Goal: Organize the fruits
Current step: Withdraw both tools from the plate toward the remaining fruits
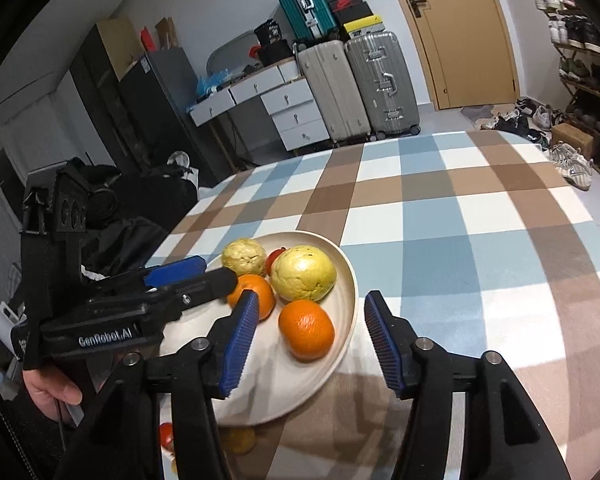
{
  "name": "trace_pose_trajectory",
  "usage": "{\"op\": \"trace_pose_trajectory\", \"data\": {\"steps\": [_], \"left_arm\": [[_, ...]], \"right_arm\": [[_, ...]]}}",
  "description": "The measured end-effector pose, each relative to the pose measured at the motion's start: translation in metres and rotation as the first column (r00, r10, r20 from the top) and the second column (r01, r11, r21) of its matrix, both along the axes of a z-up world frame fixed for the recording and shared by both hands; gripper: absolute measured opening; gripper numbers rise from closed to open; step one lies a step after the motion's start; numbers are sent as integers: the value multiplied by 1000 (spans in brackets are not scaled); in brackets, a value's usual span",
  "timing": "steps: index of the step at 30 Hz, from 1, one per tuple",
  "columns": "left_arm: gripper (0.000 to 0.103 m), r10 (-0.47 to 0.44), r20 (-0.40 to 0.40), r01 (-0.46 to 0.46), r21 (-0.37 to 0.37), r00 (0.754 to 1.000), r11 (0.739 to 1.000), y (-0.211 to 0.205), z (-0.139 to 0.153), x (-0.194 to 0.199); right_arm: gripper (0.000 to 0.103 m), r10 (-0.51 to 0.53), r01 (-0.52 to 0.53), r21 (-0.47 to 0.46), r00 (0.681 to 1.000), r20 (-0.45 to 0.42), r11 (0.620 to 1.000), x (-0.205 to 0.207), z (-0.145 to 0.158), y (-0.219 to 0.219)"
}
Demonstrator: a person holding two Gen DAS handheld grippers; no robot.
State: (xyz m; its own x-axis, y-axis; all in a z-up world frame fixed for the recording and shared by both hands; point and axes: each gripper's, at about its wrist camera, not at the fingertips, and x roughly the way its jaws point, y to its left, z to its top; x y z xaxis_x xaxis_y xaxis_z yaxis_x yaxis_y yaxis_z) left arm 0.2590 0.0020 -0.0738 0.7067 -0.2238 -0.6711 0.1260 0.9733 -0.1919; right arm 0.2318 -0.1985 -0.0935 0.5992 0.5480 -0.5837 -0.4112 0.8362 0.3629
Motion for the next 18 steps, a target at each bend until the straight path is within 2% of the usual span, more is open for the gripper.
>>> {"op": "trace_pose_trajectory", "data": {"steps": [5,9,18], "left_arm": [[77,8,33,-8,20,999,1000,0,15,-37],[82,34,56,-36,43,998,998,0,22,-68],[88,63,37,-65,60,997,996,6,13,-119]], "right_arm": [[72,-23,22,23,999,44,999,-29,16,-11],[76,-34,31,33,996,79,999,-53,28,-16],[91,-41,38,28,991,128,999,-102,39,-11]]}}
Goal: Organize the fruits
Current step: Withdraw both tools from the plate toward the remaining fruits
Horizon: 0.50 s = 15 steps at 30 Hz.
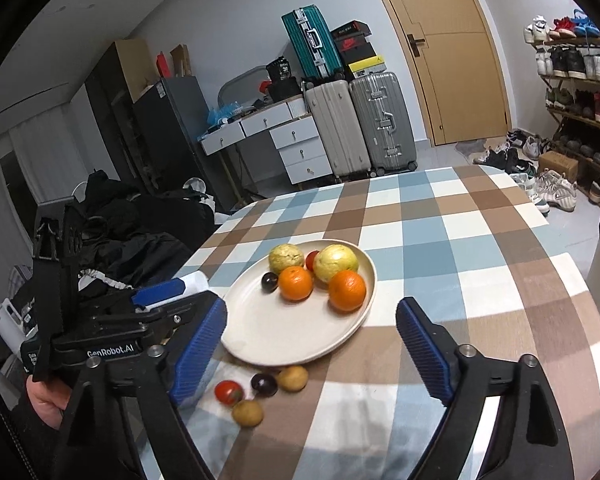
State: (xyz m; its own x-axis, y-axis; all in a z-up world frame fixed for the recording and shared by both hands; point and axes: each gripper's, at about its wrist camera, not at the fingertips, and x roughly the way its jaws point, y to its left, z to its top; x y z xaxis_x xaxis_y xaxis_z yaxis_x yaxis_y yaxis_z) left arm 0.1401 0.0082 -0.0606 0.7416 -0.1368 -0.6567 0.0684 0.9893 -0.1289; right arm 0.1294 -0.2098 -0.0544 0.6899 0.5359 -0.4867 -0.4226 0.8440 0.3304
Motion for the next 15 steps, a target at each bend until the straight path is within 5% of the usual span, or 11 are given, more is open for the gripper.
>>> {"op": "trace_pose_trajectory", "data": {"steps": [4,15], "left_arm": [[100,-5,-3,5,-9,1000,1000,6,-8,-20],[102,50,-31,-50,-1,998,999,16,-34,-54]], "right_arm": [[94,1,-1,-13,1000,7,1000,-17,0,4],[94,22,-24,-57,999,-37,998,-49,-19,16]]}}
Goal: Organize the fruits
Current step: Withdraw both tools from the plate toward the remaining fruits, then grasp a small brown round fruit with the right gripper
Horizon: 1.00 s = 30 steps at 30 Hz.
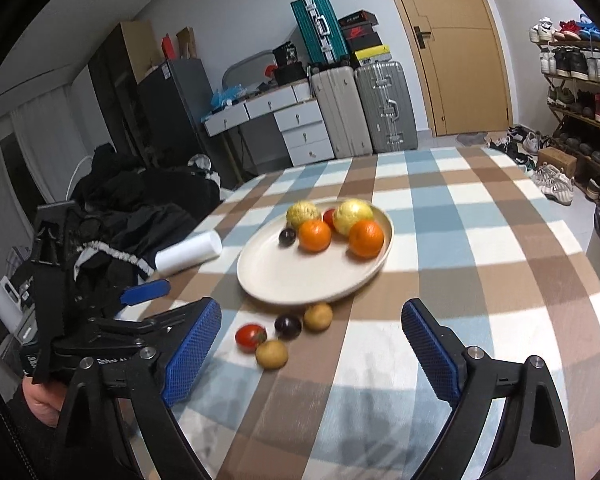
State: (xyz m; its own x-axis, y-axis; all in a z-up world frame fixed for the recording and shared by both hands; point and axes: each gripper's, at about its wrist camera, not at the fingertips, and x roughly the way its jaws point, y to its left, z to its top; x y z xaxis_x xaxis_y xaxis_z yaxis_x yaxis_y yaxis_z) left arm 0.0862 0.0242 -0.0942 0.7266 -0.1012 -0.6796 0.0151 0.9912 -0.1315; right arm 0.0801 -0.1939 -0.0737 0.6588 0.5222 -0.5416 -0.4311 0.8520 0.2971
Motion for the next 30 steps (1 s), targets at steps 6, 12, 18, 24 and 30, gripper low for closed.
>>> {"op": "trace_pose_trajectory", "data": {"steps": [6,12,18,24,30], "left_arm": [[102,19,-12,-19,-17,1000,1000,12,-9,-6],[102,2,-40,-4,-34,999,999,20,-17,-5],[102,-6,-46,4,-43,999,999,25,-22,-1],[102,-5,-53,2,-56,999,998,31,-24,3],[102,5,-46,-7,-57,999,998,37,-24,5]], "right_arm": [[94,10,-12,-32,999,-53,999,-5,-24,13],[94,46,-53,-92,996,-78,994,-3,-35,36],[94,70,-81,-106,992,-101,991,4,-40,48],[86,91,-108,-119,987,-134,987,12,-46,57],[73,107,-129,-122,979,-173,984,20,-53,67]]}}
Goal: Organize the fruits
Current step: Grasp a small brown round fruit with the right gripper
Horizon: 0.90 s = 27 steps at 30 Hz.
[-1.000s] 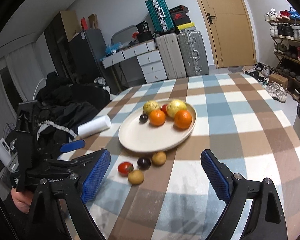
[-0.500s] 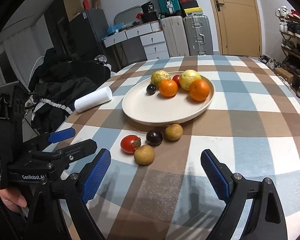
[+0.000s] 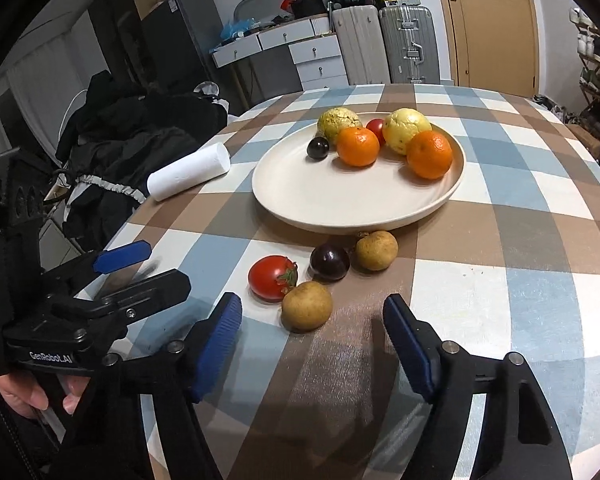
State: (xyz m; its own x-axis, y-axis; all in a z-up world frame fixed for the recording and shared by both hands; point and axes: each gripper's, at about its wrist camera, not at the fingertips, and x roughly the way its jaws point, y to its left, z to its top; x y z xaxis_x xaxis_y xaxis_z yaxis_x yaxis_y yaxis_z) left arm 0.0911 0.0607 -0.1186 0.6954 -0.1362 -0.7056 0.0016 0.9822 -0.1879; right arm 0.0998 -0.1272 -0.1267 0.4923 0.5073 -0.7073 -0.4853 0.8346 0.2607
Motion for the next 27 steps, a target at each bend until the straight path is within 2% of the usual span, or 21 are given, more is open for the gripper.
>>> {"op": "trace_pose_trajectory", "data": {"steps": [5,10,12,17,27], "left_arm": [[102,15,12,-15,2,1000,1000,5,3,2],[102,9,20,-9,21,1000,1000,5,7,2],[102,6,24,-7,24,1000,1000,4,9,1],[102,0,21,-1,28,1000,1000,0,10,2],[102,-38,-4,38,48,999,998,-20,9,6]], "right_arm": [[58,22,-22,-2,1000,-10,1000,2,-2,6],[50,25,-25,3,999,-32,1000,5,-6,7],[41,31,-31,9,998,-47,999,6,-8,6],[29,21,-18,33,998,-66,999,8,-10,1],[28,-10,13,80,999,-31,997,2,-3,-12]]}}
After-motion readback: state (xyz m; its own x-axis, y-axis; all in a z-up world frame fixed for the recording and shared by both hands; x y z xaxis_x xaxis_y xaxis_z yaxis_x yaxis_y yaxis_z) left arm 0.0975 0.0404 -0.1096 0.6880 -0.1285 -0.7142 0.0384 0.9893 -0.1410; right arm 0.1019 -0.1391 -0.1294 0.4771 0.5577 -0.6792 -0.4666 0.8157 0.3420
